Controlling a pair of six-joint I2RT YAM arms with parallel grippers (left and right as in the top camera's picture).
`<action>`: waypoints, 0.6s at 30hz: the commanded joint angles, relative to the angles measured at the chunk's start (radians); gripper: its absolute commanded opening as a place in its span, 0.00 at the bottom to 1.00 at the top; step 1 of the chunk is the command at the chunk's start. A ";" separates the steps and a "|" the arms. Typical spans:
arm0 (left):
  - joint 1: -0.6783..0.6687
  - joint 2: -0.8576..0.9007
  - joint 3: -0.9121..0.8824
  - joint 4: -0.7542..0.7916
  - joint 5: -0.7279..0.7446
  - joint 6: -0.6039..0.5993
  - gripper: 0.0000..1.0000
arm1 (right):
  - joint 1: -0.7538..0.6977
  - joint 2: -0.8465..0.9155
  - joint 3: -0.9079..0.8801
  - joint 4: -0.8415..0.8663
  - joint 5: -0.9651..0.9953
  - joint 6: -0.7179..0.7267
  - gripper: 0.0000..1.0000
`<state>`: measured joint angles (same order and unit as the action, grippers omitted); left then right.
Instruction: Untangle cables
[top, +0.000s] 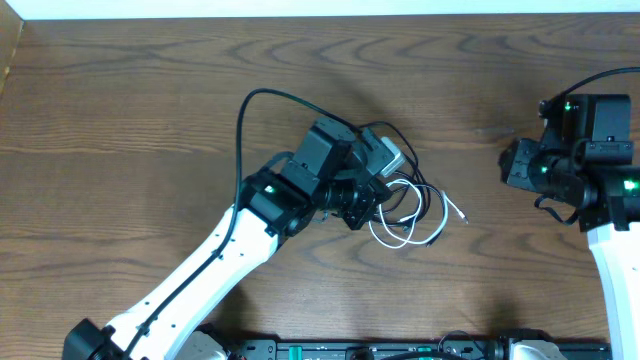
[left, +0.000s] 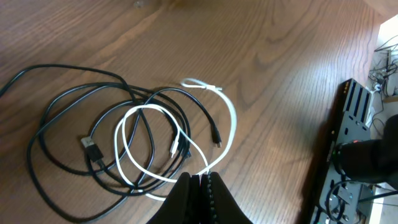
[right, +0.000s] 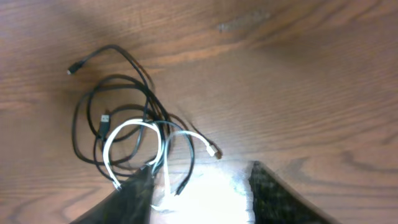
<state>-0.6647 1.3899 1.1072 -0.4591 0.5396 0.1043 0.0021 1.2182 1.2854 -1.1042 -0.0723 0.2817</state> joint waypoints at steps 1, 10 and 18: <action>0.014 -0.018 -0.002 -0.020 -0.010 -0.009 0.08 | -0.006 0.007 0.021 -0.018 -0.023 -0.004 0.58; 0.113 -0.018 -0.002 -0.037 -0.085 -0.108 0.23 | 0.093 0.012 -0.118 0.042 -0.025 -0.055 0.86; 0.197 -0.018 -0.002 -0.082 -0.085 -0.110 0.25 | 0.228 0.013 -0.247 0.198 -0.070 -0.063 0.75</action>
<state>-0.5045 1.3785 1.1072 -0.5209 0.4644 0.0051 0.1745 1.2316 1.0798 -0.9493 -0.1162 0.2386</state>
